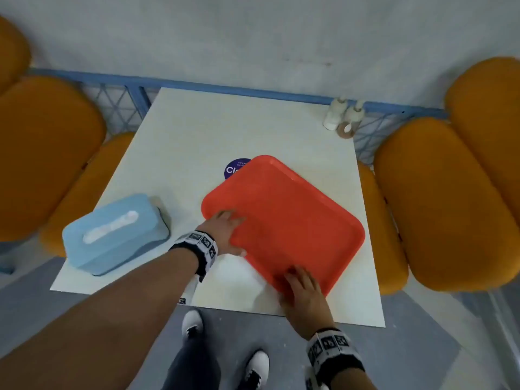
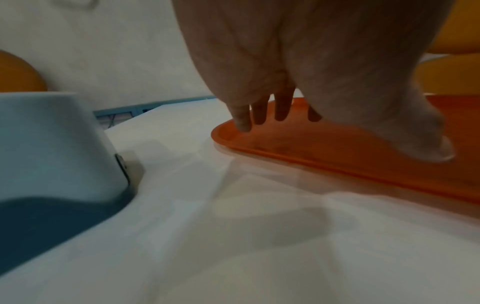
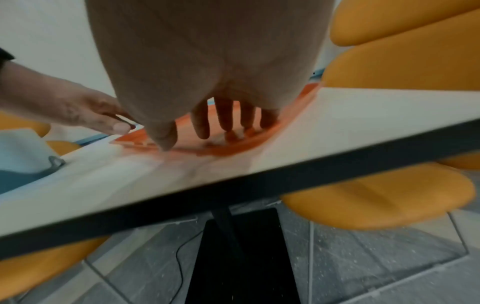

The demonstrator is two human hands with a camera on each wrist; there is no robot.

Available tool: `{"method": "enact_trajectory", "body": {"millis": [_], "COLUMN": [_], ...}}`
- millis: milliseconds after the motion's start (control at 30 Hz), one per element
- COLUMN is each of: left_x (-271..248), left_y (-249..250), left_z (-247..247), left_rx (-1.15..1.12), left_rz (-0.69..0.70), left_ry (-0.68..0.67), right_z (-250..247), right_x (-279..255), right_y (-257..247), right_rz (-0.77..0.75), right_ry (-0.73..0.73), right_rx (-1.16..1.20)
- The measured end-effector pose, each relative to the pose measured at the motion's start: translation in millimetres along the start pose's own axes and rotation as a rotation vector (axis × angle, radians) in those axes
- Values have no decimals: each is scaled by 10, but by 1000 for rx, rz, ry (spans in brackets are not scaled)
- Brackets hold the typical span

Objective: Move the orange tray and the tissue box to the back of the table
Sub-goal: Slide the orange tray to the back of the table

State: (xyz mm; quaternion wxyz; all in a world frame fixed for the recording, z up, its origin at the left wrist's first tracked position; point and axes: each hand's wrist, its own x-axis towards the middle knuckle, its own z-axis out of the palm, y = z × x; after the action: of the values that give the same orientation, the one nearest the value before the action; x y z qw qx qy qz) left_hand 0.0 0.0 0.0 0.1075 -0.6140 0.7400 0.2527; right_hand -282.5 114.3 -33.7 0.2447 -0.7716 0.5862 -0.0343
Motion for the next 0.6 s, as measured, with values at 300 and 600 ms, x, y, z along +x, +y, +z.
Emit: {"method": "enact_trajectory", "body": {"millis": [300,600], "left_x": [367,1279], "left_y": [-341,-828], "left_z": [-220,-922], "left_rx": [65,81], "left_rz": [-37,0], "left_ry": [-184,-162], "right_z": [164,-17], "right_x": [31,1142], "right_y": [-126,-420], "right_rz": [33,95], "right_ry": [42,48], "right_rx": [-130,-137]}}
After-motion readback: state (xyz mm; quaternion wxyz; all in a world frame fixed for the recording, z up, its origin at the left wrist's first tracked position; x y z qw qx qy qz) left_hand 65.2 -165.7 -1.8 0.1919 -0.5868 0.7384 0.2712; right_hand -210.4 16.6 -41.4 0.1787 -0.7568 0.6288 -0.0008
